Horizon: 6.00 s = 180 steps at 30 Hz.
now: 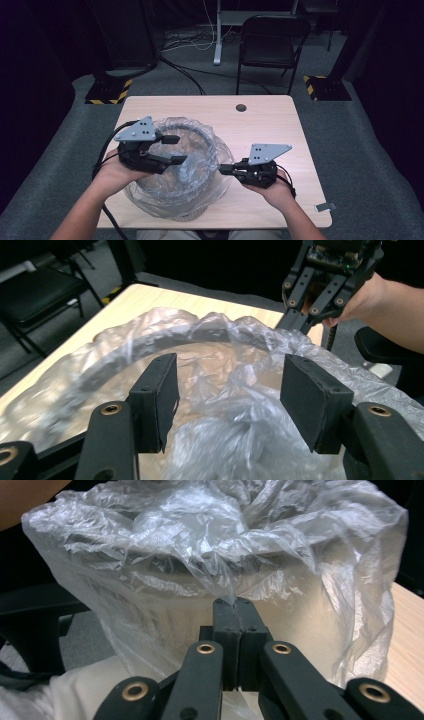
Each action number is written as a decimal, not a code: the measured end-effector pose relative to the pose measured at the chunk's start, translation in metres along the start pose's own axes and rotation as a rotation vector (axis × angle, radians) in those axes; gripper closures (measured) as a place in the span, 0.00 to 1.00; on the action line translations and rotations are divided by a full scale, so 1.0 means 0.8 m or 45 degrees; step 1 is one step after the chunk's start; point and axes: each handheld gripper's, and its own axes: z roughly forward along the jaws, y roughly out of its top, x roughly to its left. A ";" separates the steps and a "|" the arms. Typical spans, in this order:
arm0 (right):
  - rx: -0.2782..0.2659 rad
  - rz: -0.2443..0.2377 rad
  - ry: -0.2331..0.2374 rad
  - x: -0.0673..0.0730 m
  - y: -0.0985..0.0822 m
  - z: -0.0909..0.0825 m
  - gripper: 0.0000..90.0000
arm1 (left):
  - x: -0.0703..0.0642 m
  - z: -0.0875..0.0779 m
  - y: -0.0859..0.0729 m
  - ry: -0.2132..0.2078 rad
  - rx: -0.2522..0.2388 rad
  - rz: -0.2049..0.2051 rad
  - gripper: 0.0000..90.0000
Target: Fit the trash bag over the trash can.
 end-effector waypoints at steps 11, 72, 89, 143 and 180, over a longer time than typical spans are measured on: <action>-0.094 0.078 -0.157 -0.022 -0.003 -0.010 1.00 | -0.001 0.028 0.013 -0.120 0.087 0.067 0.44; -0.101 0.082 -0.141 -0.007 0.000 -0.014 1.00 | 0.034 0.096 0.006 -0.075 0.359 0.035 0.43; -0.109 0.086 -0.133 -0.011 0.000 -0.023 1.00 | 0.034 0.120 -0.001 -0.127 0.528 0.018 0.45; 0.149 0.001 0.126 0.009 -0.018 0.024 1.00 | 0.030 0.112 0.015 -0.094 0.555 0.091 0.46; -0.126 -0.004 -0.008 -0.006 -0.006 0.004 0.47 | 0.044 0.111 0.013 -0.031 0.448 -0.061 0.46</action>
